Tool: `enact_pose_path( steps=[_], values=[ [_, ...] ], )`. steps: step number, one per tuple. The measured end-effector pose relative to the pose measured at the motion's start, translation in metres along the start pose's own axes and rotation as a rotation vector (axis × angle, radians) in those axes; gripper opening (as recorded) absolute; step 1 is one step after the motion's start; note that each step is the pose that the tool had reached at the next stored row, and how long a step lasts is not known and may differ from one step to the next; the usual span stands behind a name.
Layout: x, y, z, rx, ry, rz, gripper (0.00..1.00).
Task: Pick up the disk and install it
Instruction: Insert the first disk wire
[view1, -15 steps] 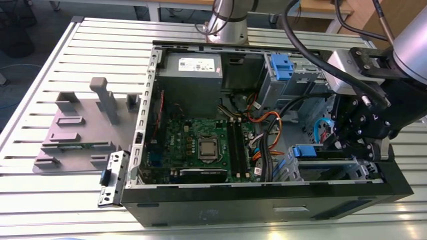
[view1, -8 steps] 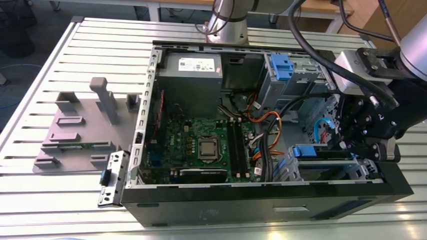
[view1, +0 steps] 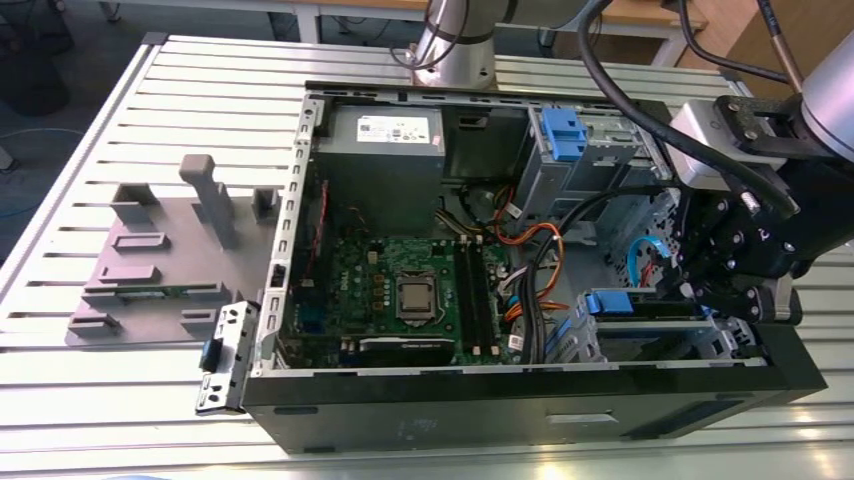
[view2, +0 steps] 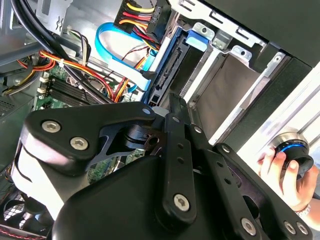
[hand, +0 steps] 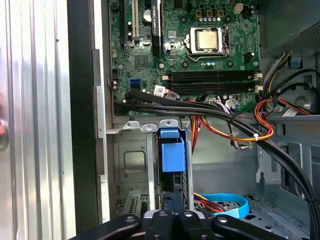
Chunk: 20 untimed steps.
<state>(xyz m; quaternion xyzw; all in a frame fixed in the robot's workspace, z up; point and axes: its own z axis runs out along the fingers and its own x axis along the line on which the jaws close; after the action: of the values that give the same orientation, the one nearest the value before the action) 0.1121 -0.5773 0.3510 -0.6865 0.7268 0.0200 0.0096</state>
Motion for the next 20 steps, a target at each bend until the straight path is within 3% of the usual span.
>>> enact_pose_path(
  steps=[7, 20],
  values=[
    [-0.0001, -0.0023, 0.0, 0.0, 0.0001, 0.0, 0.11],
    [-0.001, -0.0176, 0.0, 0.0, 0.0, 0.0, 0.11]
  ],
)
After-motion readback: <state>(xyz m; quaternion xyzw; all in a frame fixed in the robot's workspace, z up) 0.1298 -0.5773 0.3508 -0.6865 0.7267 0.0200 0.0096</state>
